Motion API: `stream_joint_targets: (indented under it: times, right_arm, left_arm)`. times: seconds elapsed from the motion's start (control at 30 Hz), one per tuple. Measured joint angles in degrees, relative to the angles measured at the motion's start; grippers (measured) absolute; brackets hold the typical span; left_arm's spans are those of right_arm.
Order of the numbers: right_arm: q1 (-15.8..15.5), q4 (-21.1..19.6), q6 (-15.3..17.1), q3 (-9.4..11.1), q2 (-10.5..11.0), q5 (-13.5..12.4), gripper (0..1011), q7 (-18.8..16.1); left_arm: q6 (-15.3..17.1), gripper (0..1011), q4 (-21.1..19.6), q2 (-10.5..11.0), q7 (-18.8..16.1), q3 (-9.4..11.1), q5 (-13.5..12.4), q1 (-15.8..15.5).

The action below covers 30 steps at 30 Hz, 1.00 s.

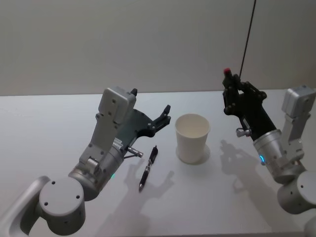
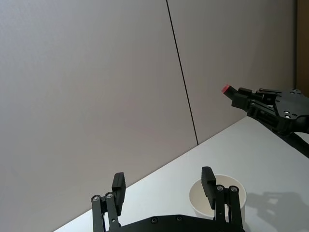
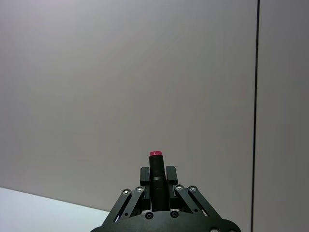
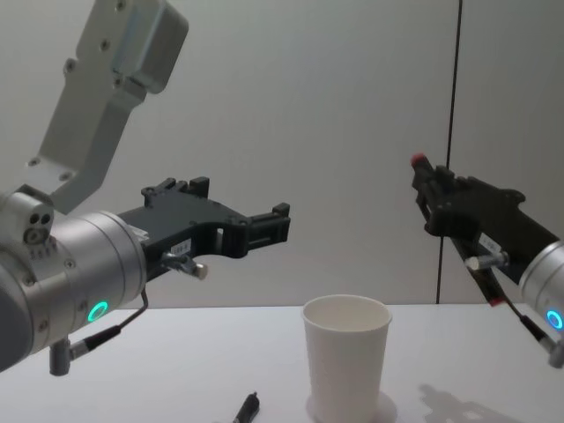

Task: Place the pen into the pen holder.

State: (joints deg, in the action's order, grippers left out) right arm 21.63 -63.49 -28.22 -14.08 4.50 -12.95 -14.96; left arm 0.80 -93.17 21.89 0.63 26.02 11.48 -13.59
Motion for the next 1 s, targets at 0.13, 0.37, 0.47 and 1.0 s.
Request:
stream_joint_targets:
  times: [0.13,0.37,0.47,1.0]
  right_arm:
    - [1.7,3.31,-3.32,0.04,-0.47,-1.06,187,-2.94]
    - [4.62,9.1,-7.39,-0.25,-1.5,-2.08,187,-6.35]
    - [6.34,12.58,-9.49,-0.59,-2.24,-2.49,187,-7.91]
    - [12.51,23.84,-14.5,-1.61,-5.14,-6.43,187,-13.05]
  left_arm:
    - [0.0,1003,0.0,0.0,0.0,0.0,0.0,0.0]
    - [0.0,1003,0.0,0.0,0.0,0.0,0.0,0.0]
    - [0.0,1003,0.0,0.0,0.0,0.0,0.0,0.0]
    - [0.0,1003,0.0,0.0,0.0,0.0,0.0,0.0]
